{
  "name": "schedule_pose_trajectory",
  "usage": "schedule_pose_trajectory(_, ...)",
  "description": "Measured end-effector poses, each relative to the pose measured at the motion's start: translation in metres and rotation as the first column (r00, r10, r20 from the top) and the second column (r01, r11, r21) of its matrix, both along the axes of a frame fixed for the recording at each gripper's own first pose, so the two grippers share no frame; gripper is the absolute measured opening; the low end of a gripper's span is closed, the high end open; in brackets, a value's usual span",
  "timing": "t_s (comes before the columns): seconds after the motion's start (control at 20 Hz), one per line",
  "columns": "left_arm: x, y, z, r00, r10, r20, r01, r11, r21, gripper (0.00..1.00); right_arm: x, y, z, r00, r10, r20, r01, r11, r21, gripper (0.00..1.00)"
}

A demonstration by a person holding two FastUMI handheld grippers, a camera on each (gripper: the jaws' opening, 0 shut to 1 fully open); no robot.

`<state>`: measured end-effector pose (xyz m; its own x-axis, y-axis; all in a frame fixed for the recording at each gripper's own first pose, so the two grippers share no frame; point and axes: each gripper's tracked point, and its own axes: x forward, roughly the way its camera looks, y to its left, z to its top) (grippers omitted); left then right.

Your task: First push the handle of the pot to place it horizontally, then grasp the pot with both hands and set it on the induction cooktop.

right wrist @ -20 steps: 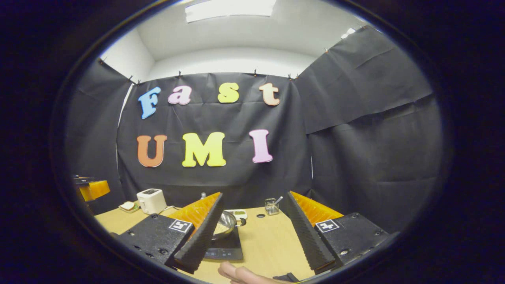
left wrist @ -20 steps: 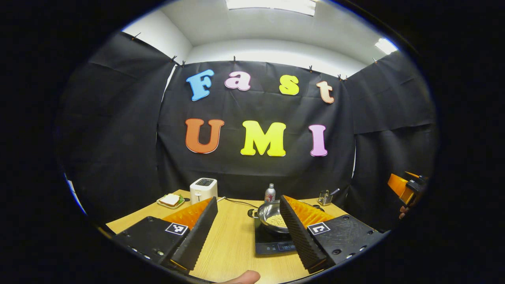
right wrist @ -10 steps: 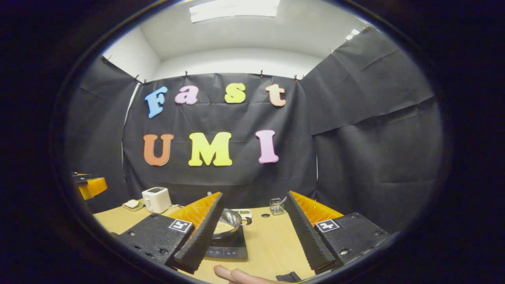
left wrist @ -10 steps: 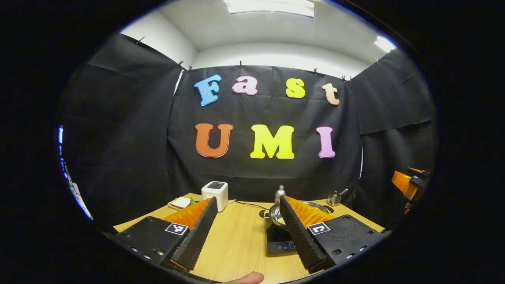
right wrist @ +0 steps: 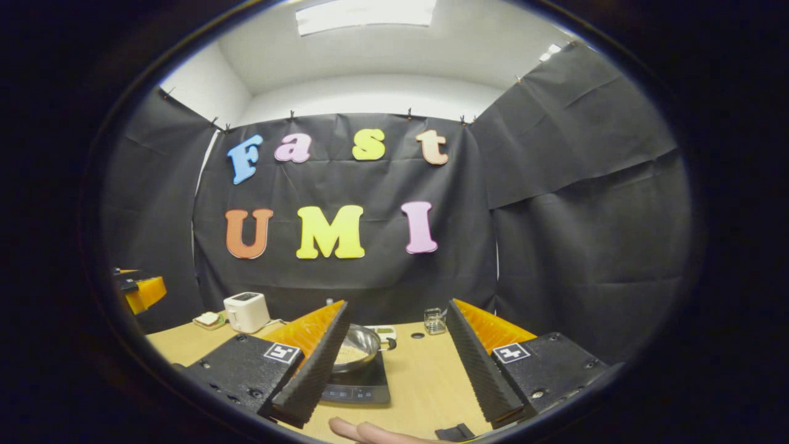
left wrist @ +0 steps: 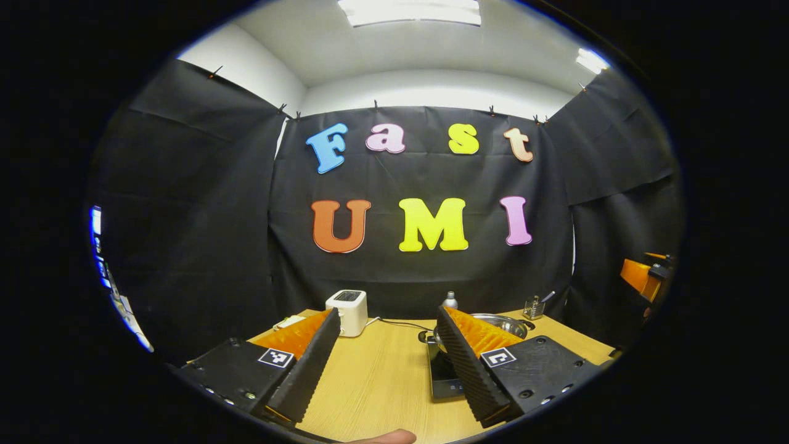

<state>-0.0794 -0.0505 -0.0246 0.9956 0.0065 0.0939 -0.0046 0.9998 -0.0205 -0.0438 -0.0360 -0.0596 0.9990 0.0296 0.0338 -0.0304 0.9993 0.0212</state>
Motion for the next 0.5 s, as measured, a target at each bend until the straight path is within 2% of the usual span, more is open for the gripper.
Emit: schedule_pose_trajectory(0.5,0.0021,-0.0065,-0.0013,1.000,0.003,0.010,-0.003,1.000,0.001,0.94,-0.0022,-0.0080,-0.0038,1.000,0.009,0.019,-0.010,1.000,0.013,0.96)
